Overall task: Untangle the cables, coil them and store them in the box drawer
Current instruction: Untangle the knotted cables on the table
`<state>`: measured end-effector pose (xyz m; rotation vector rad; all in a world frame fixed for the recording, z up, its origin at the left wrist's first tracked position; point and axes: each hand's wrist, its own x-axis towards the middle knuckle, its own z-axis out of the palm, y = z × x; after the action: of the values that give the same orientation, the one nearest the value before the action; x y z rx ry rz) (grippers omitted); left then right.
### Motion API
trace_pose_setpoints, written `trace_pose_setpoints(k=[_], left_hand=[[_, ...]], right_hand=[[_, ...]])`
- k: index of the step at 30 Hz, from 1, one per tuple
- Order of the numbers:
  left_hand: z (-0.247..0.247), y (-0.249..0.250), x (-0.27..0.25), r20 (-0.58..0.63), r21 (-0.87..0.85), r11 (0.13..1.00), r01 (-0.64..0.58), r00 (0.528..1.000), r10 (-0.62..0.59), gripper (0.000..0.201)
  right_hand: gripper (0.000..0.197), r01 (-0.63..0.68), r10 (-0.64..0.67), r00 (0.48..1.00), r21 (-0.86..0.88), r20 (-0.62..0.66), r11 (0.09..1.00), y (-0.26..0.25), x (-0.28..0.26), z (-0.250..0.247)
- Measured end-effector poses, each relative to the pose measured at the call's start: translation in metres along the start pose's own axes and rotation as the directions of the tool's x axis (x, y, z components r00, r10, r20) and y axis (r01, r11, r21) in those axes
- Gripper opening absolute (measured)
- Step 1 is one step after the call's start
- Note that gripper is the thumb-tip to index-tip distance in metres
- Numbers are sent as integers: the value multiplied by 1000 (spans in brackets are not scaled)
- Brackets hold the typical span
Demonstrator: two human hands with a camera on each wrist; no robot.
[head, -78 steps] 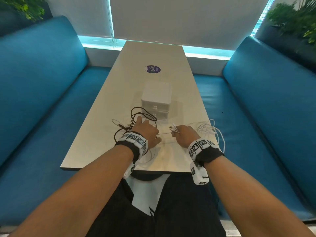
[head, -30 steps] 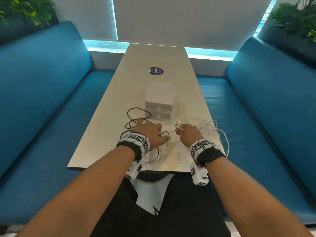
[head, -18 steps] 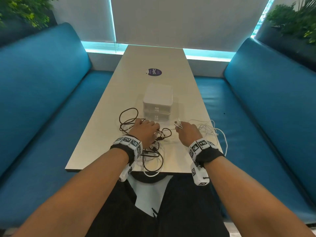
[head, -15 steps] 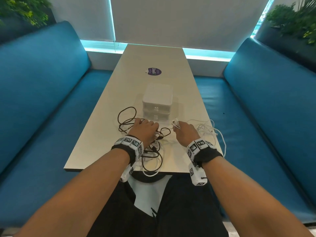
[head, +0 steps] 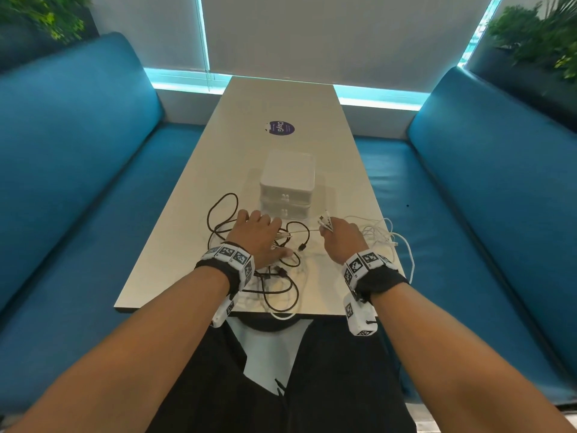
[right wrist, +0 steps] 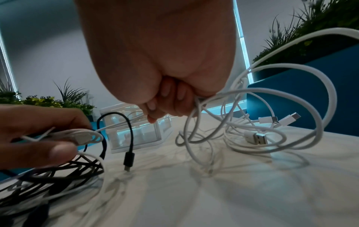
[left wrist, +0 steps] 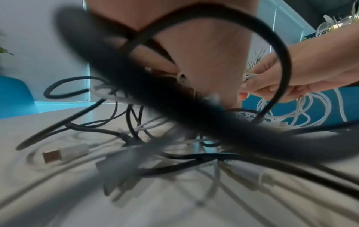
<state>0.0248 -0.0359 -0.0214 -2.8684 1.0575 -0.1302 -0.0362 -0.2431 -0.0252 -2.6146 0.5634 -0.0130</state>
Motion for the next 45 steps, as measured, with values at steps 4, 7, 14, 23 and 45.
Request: trace_pose_setpoints(k=[4, 7, 14, 23, 45], left_hand=[[-3, 4, 0, -47, -119, 993, -21, 999, 16, 63], [-9, 14, 3, -40, -255, 964, -78, 997, 70, 69], [-9, 22, 10, 27, -180, 980, -81, 996, 87, 33], [-1, -13, 0, 132, -49, 999, 21, 991, -14, 28], [-16, 47, 23, 59, -260, 965, -27, 997, 44, 12]], right_hand=[[31, 82, -81, 997, 51, -9, 995, -4, -4, 3], [31, 147, -146, 989, 78, -23, 986, -9, -9, 2], [30, 84, -81, 996, 54, -47, 995, 0, -5, -9], [23, -112, 111, 989, -5, -100, 994, 27, 3, -38], [29, 110, -107, 992, 61, -64, 992, 20, -10, -16]])
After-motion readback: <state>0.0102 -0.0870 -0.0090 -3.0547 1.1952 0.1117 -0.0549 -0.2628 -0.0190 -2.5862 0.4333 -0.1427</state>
